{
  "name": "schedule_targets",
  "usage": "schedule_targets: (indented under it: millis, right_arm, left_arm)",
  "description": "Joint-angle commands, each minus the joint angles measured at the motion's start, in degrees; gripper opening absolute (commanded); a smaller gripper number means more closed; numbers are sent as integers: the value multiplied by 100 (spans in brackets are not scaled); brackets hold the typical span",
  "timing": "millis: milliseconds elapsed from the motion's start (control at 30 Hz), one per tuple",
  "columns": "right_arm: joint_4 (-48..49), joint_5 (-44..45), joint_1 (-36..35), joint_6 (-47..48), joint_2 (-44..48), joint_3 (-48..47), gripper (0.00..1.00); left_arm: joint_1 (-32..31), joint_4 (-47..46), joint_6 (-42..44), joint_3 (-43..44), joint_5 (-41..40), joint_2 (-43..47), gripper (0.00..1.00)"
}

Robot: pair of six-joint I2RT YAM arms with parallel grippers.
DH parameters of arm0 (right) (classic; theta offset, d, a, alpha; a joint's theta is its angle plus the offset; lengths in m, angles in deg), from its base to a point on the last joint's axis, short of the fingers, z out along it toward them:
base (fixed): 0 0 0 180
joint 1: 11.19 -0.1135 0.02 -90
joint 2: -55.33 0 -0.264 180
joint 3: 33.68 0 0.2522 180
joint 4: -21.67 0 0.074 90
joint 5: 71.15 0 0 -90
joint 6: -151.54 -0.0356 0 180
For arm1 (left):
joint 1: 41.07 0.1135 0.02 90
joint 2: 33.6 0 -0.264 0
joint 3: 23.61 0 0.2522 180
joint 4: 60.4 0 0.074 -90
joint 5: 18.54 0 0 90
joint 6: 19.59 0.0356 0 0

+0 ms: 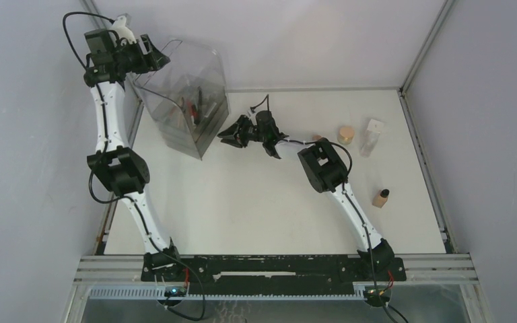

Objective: Organize the makeup
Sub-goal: Open the drawer in the storage box.

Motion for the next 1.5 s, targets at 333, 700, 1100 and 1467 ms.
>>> schedule_targets:
  millis: [333, 700, 1100, 1467]
  right_arm:
    - [687, 470, 125, -196, -299, -367, 43]
    - [753, 543, 141, -246, -768, -945, 43]
    - [1721, 563, 117, -484, -980, -1013, 37]
    - [2008, 587, 146, -488, -798, -639, 39]
  left_arm:
    - [-160, 43, -48, -404, 1281, 39, 75]
    - [-203, 206, 46, -528, 1319, 5, 74]
    - [-217, 368, 159, -499, 1291, -82, 74]
    - [-222, 429, 202, -520, 1270, -110, 74]
